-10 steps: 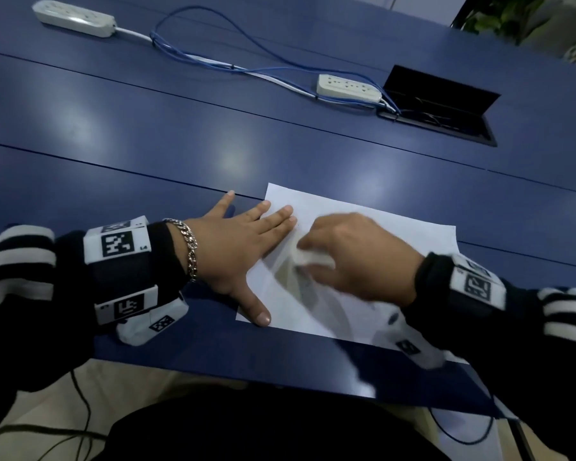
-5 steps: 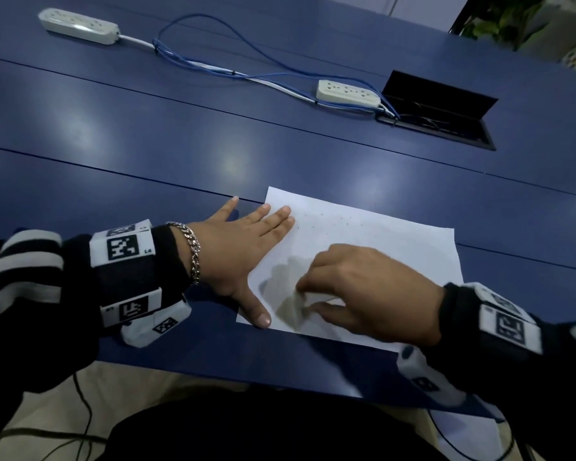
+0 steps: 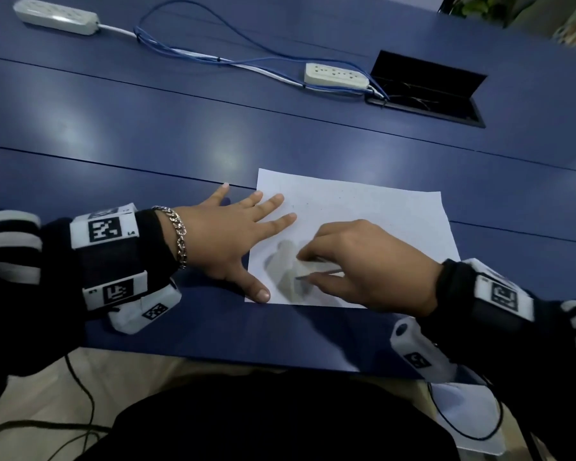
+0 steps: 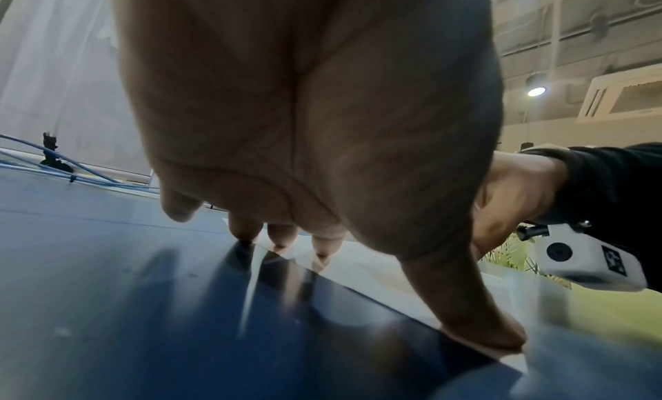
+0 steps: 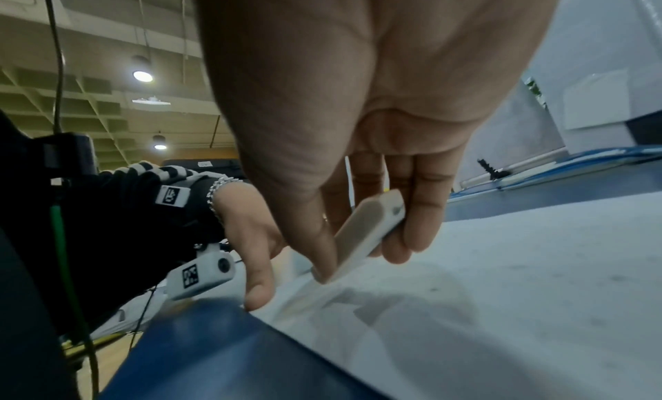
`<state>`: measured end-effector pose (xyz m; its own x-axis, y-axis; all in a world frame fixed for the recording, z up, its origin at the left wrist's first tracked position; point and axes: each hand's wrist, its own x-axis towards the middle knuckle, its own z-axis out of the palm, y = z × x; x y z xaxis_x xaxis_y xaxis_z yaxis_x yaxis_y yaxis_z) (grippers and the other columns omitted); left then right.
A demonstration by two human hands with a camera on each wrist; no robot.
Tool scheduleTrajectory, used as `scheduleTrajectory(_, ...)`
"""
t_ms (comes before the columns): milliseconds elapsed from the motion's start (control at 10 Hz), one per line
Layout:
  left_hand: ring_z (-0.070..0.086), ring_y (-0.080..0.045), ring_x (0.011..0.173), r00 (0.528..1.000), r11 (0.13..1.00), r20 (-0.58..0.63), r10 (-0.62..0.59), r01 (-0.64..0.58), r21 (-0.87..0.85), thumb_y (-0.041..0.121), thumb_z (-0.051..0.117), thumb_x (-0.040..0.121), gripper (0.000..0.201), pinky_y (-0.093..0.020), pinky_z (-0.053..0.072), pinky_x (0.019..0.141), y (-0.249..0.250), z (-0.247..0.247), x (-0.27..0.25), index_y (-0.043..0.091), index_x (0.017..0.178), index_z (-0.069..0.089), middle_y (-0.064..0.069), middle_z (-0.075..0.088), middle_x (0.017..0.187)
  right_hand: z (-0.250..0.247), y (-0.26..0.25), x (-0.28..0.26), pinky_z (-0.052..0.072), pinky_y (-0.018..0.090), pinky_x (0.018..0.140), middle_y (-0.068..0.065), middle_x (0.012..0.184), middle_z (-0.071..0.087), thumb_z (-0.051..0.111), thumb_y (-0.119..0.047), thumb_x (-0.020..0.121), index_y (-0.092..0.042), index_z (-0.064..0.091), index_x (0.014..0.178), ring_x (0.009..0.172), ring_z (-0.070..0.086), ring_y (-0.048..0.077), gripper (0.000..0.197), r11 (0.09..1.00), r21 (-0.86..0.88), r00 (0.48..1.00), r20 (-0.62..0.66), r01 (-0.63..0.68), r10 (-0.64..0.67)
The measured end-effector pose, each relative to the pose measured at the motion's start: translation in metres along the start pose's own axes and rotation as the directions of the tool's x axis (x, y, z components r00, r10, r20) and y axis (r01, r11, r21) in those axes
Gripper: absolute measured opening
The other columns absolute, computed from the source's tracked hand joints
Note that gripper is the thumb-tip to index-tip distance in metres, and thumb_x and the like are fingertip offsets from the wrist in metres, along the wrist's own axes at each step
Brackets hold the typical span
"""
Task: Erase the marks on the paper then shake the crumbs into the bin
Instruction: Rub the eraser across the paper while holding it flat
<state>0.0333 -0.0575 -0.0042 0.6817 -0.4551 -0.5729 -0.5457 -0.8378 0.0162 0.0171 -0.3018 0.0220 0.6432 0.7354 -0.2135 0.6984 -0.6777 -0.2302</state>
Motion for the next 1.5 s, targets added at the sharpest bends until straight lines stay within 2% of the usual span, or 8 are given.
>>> scheduleTrajectory(300,-0.024,-0.024,0.158,0.998,1.0,0.048,-0.029,0.029,-0.005,0.097,0.052,0.068,0.139,-0.072,-0.006,0.122,0.004,-0.006,0.001,0.034,0.158,-0.033,0.003,-0.04,0.166,0.007,-0.018,-0.001,0.052,0.039,0.082,-0.005,0.096,0.066,0.061,-0.045,0.09,-0.026,0.07,0.102,0.089,0.064,0.022,0.024,0.992,0.051,0.99,0.078,0.114,-0.118)
scheduleTrajectory(500,-0.024,-0.022,0.158,0.999,0.999,0.044,-0.03,0.031,-0.009,0.098,0.051,0.067,0.138,-0.074,-0.005,0.121,0.002,-0.004,0.002,0.036,0.158,-0.032,0.005,-0.04,0.166,-0.001,-0.001,0.014,0.053,0.04,0.08,-0.004,0.094,0.067,0.063,-0.047,0.09,-0.024,0.069,0.098,0.088,0.064,0.023,0.025,0.999,-0.028,0.997,-0.075,-0.028,0.026)
scheduleTrajectory(600,-0.025,-0.023,0.158,0.998,1.0,0.056,-0.027,0.028,-0.01,0.098,0.051,0.068,0.139,-0.075,-0.005,0.12,0.002,-0.005,0.002,0.034,0.157,-0.034,0.004,-0.041,0.165,0.006,-0.02,-0.001,0.052,0.036,0.078,-0.007,0.094,0.066,0.062,-0.044,0.091,-0.028,0.069,0.099,0.087,0.063,0.02,0.019,0.993,0.008,0.991,0.051,0.121,-0.122)
scheduleTrajectory(800,-0.025,-0.021,0.158,0.999,1.0,0.042,-0.03,0.03,-0.009,0.099,0.049,0.067,0.137,-0.073,-0.006,0.122,0.002,-0.003,0.002,0.037,0.157,-0.033,0.007,-0.04,0.166,-0.007,0.008,0.02,0.052,0.04,0.082,-0.003,0.094,0.069,0.064,-0.053,0.089,-0.022,0.072,0.101,0.088,0.063,0.022,0.034,0.996,-0.018,0.994,-0.077,-0.083,0.081)
scheduleTrajectory(900,-0.026,-0.021,0.158,1.0,0.999,0.022,-0.016,0.016,-0.032,0.099,0.051,0.067,0.138,-0.07,-0.009,0.122,0.0,-0.001,0.003,0.037,0.157,-0.033,0.007,-0.04,0.166,0.0,0.001,0.01,0.051,0.039,0.078,-0.006,0.088,0.065,0.057,-0.057,0.09,-0.023,0.068,0.094,0.084,0.061,0.02,0.035,0.997,-0.055,0.998,-0.041,-0.054,0.051)
scheduleTrajectory(1100,0.001,-0.02,0.159,0.983,0.987,-0.181,0.038,-0.065,-0.146,0.098,0.06,0.062,0.144,-0.049,0.009,0.128,-0.008,0.001,-0.002,0.039,0.16,-0.027,0.007,-0.005,0.174,-0.002,0.012,-0.009,0.053,0.038,0.081,-0.01,0.096,0.067,0.049,-0.061,0.087,-0.026,0.069,0.108,0.09,0.063,0.016,0.045,0.987,0.011,0.986,-0.057,-0.157,0.158)
scheduleTrajectory(1300,-0.027,-0.017,0.157,0.996,0.994,-0.072,0.054,-0.061,-0.093,0.096,0.061,0.065,0.149,-0.051,-0.008,0.129,-0.005,0.005,-0.003,0.022,0.163,-0.023,0.003,-0.034,0.169,-0.01,0.002,-0.004,0.054,0.036,0.082,-0.012,0.1,0.067,0.064,-0.046,0.089,-0.028,0.07,0.108,0.092,0.063,0.014,0.028,0.993,-0.027,0.994,0.012,-0.112,0.112)
scheduleTrajectory(1500,-0.03,-0.02,0.156,0.999,0.999,-0.047,0.02,-0.022,-0.043,0.099,0.059,0.06,0.158,-0.055,-0.011,0.128,-0.004,0.002,0.001,0.016,0.161,-0.028,-0.002,-0.036,0.168,-0.007,-0.01,0.023,0.053,0.038,0.082,-0.009,0.098,0.066,0.062,-0.048,0.092,-0.029,0.069,0.107,0.09,0.062,0.017,0.026,0.999,0.006,0.999,0.009,0.039,-0.039)
